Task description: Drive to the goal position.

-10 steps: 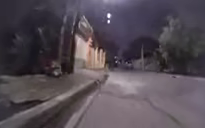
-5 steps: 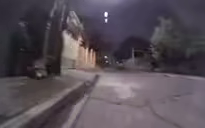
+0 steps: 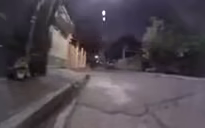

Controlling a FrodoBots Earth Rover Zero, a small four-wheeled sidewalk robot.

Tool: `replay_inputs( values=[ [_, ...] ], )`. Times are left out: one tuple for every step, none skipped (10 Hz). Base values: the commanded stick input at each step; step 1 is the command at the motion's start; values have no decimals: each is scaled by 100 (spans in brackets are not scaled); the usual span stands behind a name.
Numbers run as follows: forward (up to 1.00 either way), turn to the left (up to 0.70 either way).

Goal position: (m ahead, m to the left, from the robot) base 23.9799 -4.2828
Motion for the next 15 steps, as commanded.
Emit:
replay_inputs(
  values=[
    [70,0],
    [70,0],
    [70,0],
    [70,0],
    [70,0],
    [70,0],
    [70,0],
    [70,0],
    [70,0],
    [70,0],
    [70,0],
    [70,0],
    [70,0],
    [70,0],
    [70,0]
  ],
)
